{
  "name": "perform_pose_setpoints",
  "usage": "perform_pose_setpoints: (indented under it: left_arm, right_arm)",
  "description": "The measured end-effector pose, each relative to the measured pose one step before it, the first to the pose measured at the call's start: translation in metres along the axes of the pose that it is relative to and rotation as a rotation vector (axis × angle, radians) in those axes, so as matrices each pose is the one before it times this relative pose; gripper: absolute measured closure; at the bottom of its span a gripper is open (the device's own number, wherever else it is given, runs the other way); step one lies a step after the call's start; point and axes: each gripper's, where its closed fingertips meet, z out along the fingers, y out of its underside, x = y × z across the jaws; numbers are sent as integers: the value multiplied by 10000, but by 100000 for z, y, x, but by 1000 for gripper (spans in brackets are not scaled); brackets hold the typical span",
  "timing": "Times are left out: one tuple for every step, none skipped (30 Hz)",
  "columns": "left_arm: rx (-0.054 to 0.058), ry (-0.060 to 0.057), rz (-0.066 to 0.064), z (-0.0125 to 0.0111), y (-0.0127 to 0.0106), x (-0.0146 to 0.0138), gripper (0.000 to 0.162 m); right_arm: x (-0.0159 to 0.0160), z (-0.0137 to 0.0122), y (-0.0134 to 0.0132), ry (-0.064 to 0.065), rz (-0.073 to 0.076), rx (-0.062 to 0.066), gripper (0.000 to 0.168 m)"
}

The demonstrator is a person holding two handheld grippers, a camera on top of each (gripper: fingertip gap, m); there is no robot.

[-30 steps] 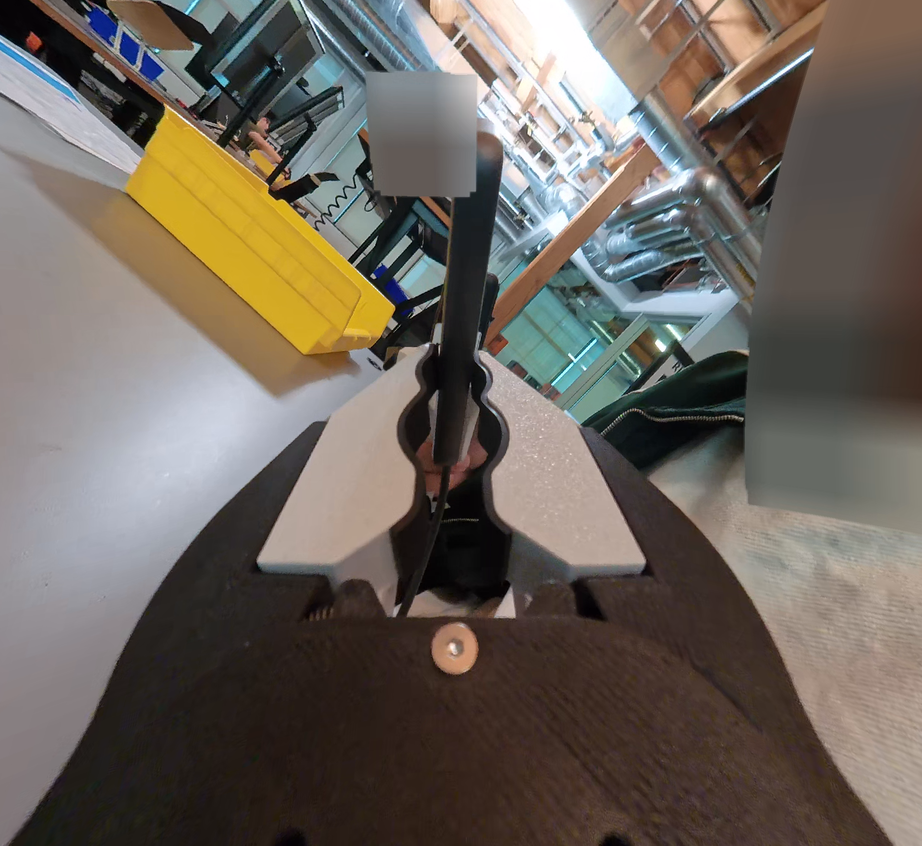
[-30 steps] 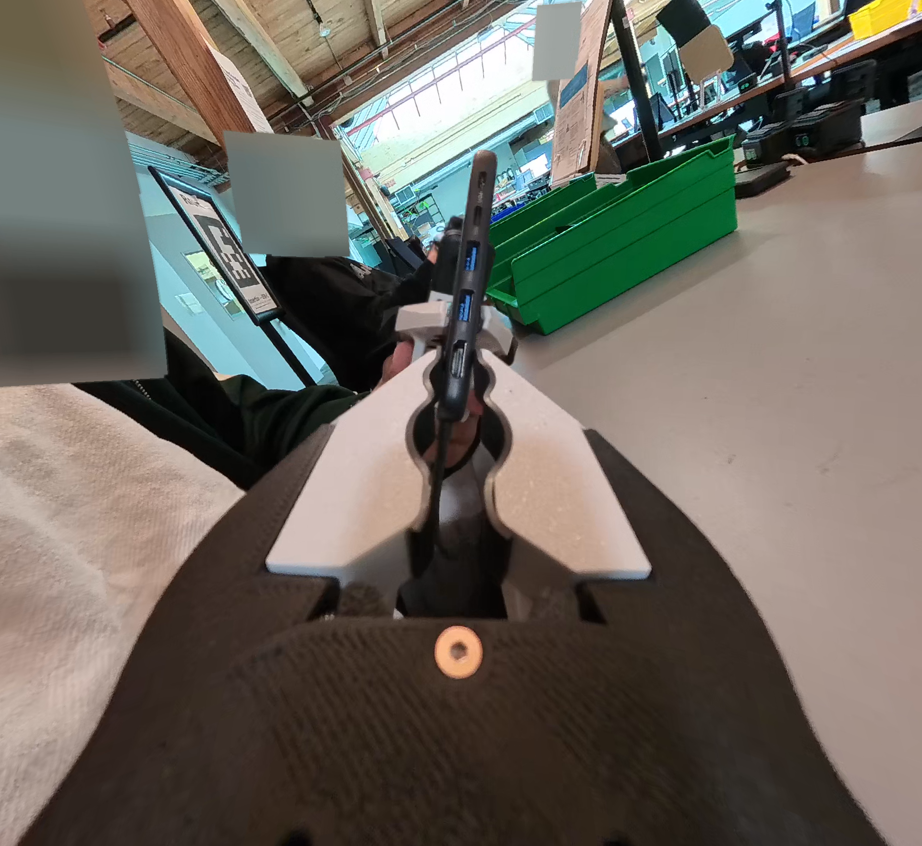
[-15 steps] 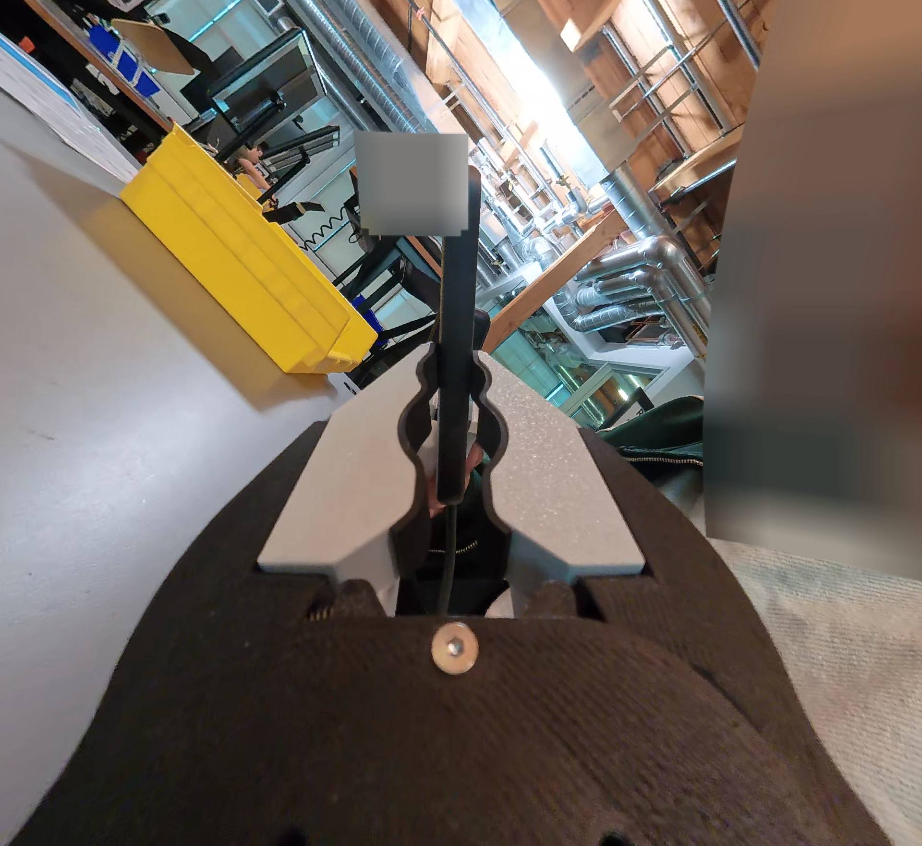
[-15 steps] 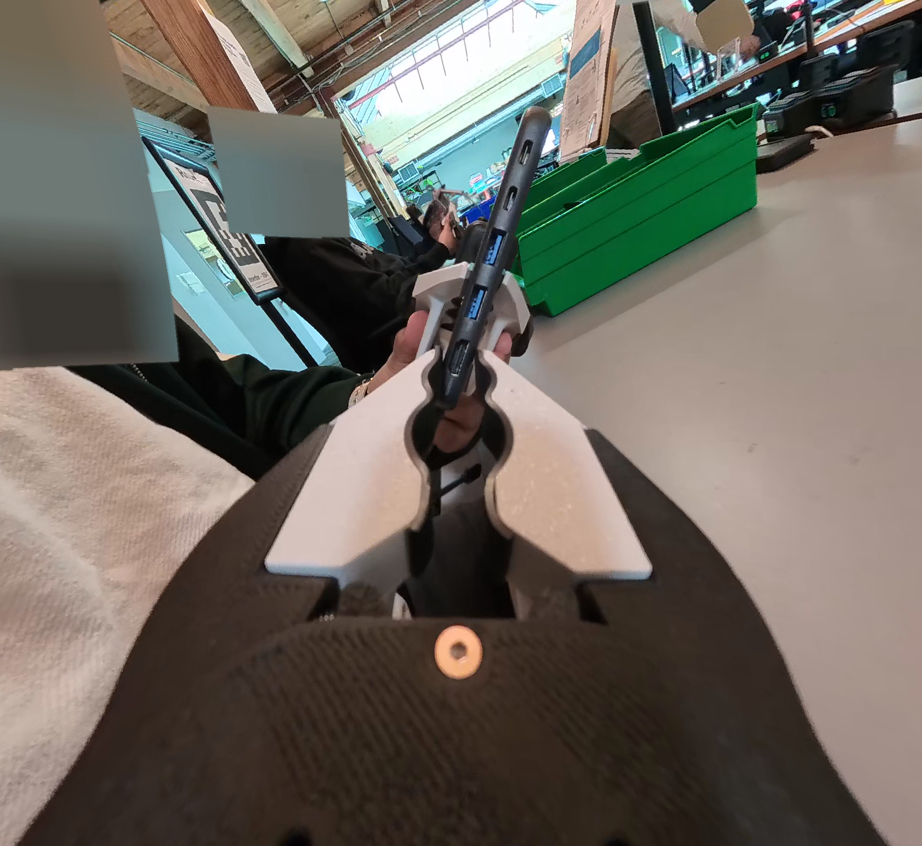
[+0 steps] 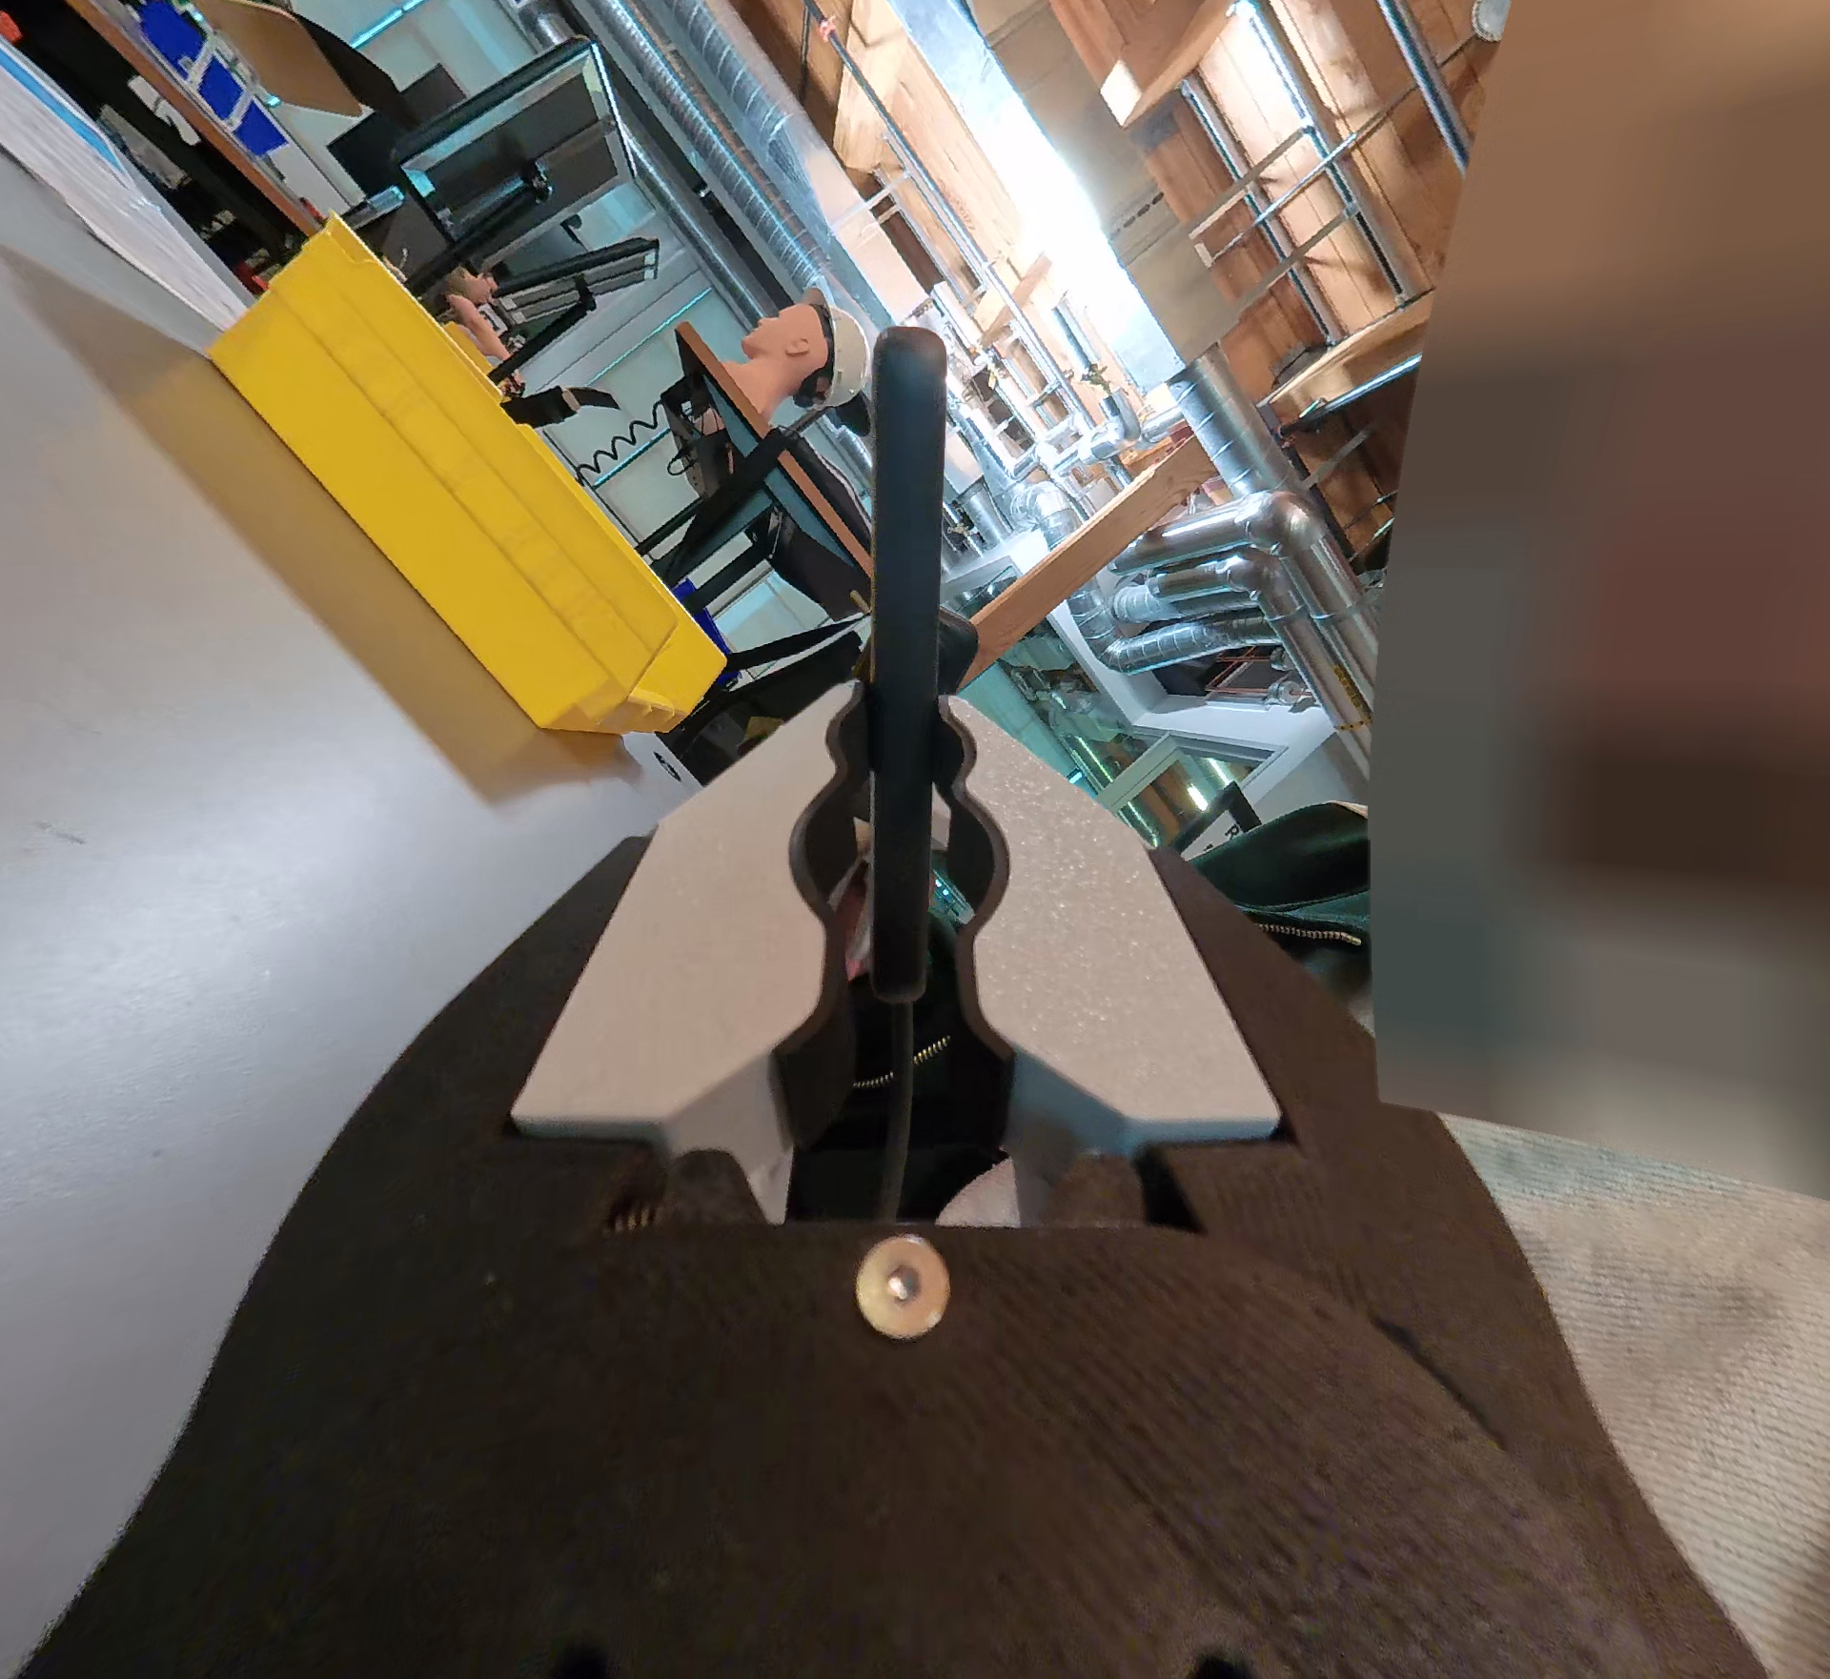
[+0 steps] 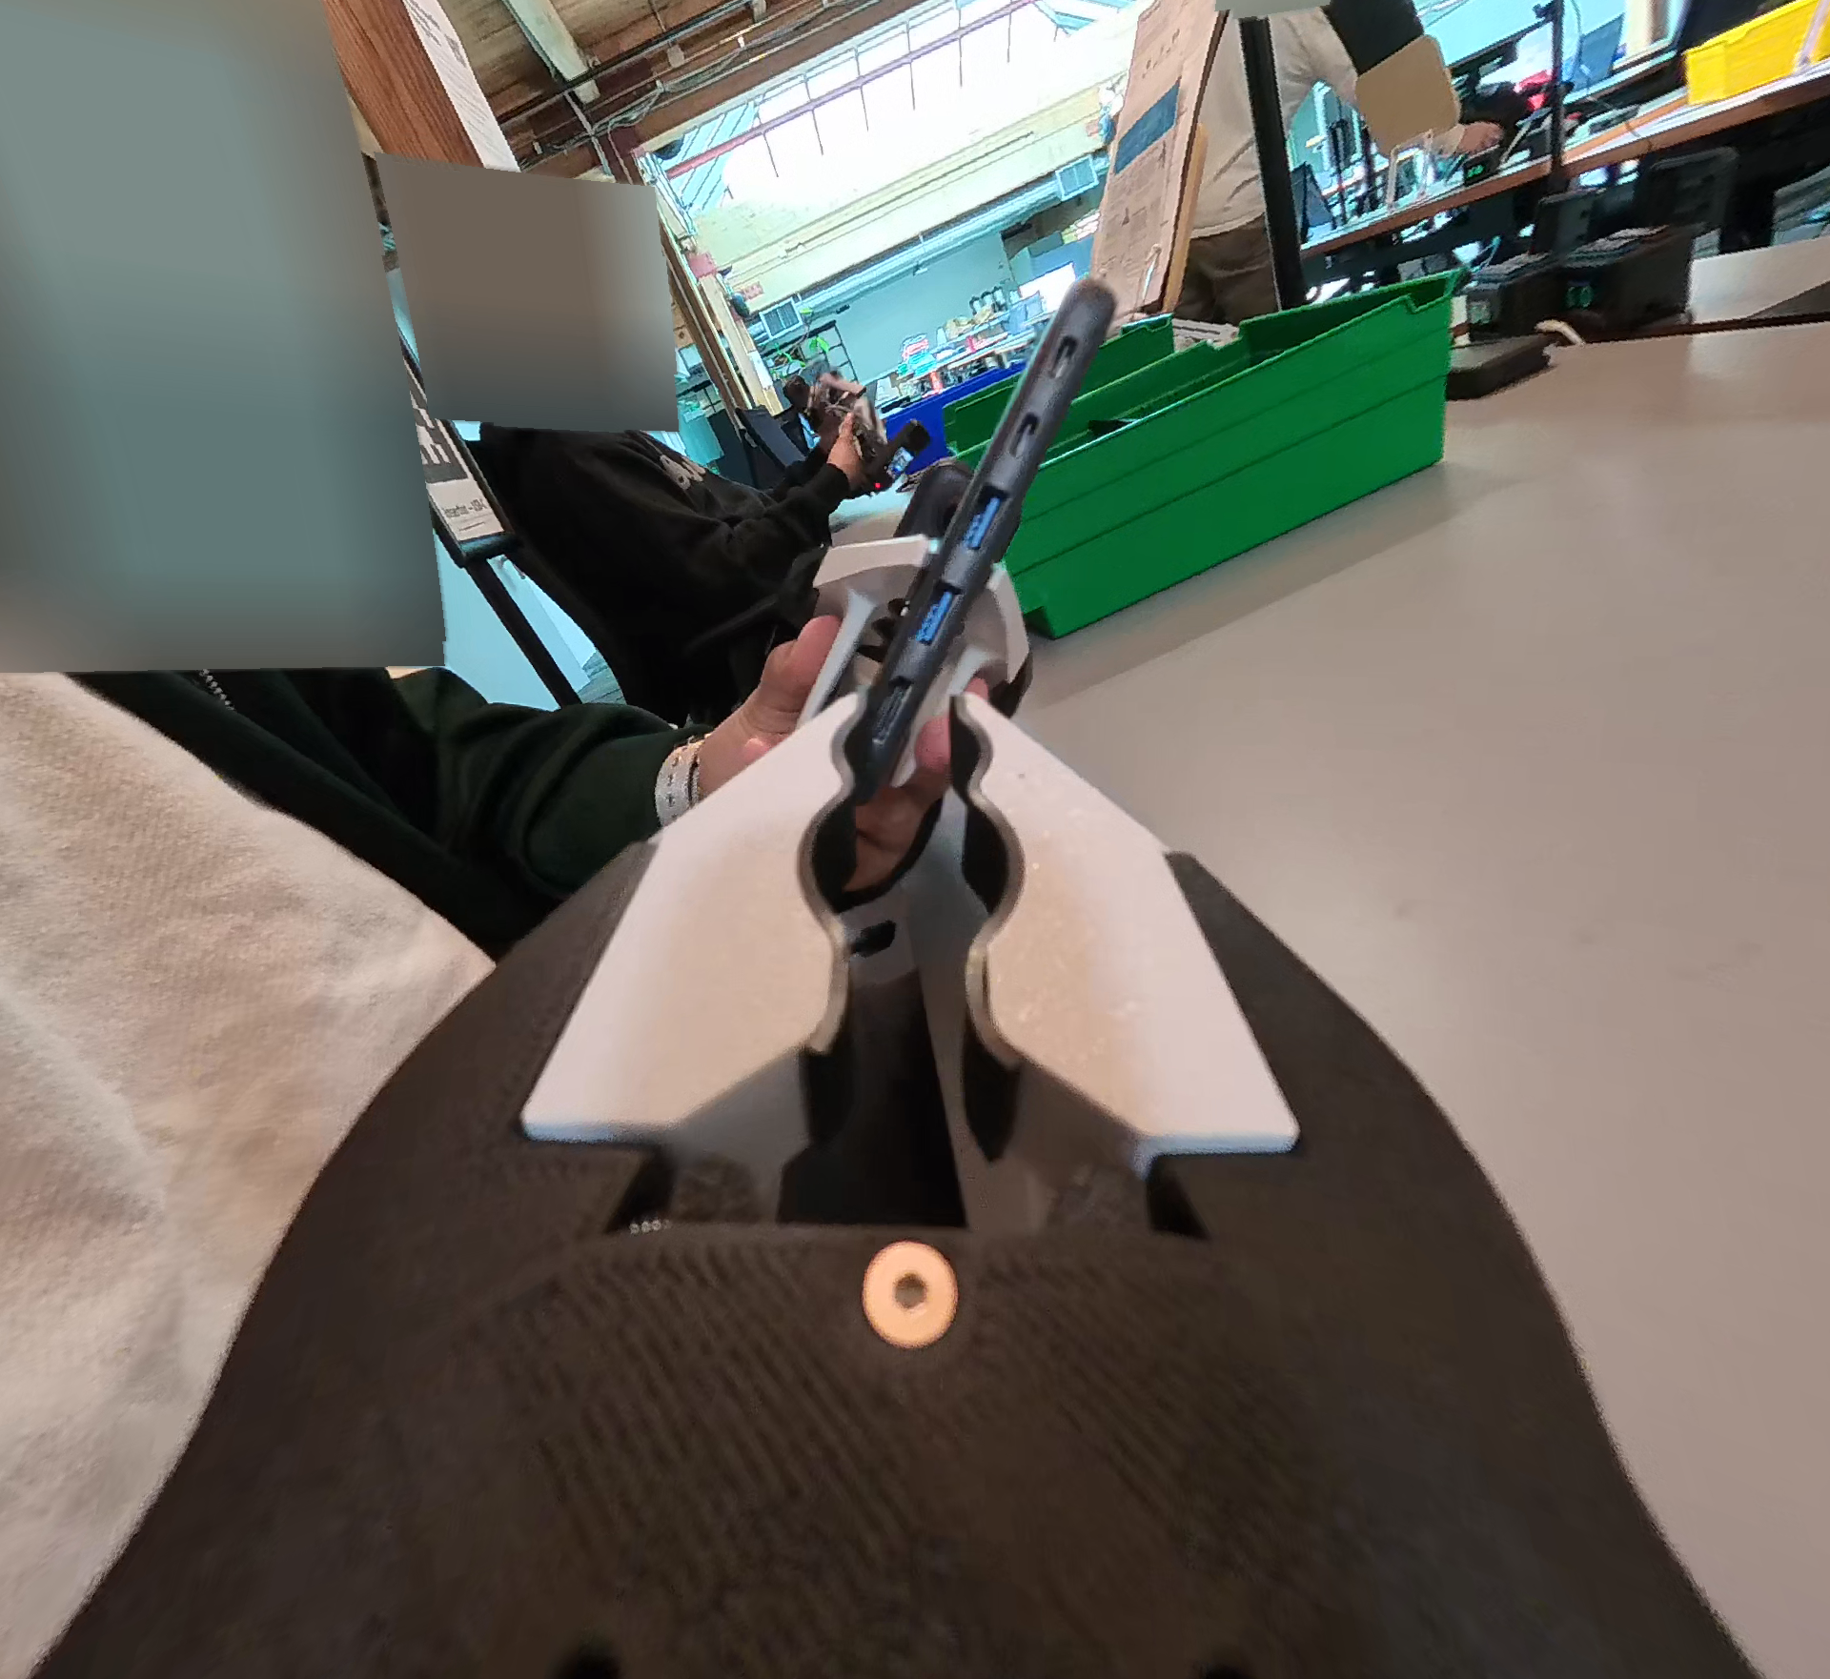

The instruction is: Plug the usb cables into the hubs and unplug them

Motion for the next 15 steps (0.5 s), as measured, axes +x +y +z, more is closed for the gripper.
perform_pose_setpoints:
  left_arm:
    - [-46,19,-27,45,88,4,153]
    - [-40,6,-33,32,86,-22,153]
    - [-27,-4,-30,32,65,-35,154]
    - [-19,6,-34,16,52,-20,154]
    - [-18,21,-42,17,42,1,154]
    - [-17,13,-32,13,33,-7,154]
    - [-21,-5,-12,12,38,-8,154]
    - [-24,-24,11,18,40,-30,154]
    - [-31,-47,30,12,46,-52,154]
    - [-58,-81,53,22,90,-87,154]
    - [-86,-109,80,39,129,-125,154]
    - [-107,-119,96,44,152,-123,154]
    - [-132,-124,89,62,186,-141,154]
    - [-162,-134,84,72,248,-162,154]
    - [-165,-149,96,81,261,-171,154]
  right_arm:
    - [112,-108,-141,23,13,69,155]
    - [63,-77,-116,-2,31,54,155]
    - [18,-34,-75,-18,39,35,155]
    - [-5,-9,-15,-19,34,18,155]
    - [-11,10,19,-11,13,-1,155]
    - [-13,27,61,-3,-8,-20,155]
    - [-25,28,63,-3,-18,-30,155]
    - [-28,36,75,-8,-21,-31,155]
    - [-15,32,58,-3,-20,-29,155]
    - [-1,22,58,9,-11,-31,155]
    - [43,13,56,19,1,-27,155]
    - [71,0,24,33,13,-11,155]
    - [118,-37,-25,54,25,12,154]
    - [158,-49,-70,66,38,39,154]
    - [179,-81,-120,69,57,68,154]
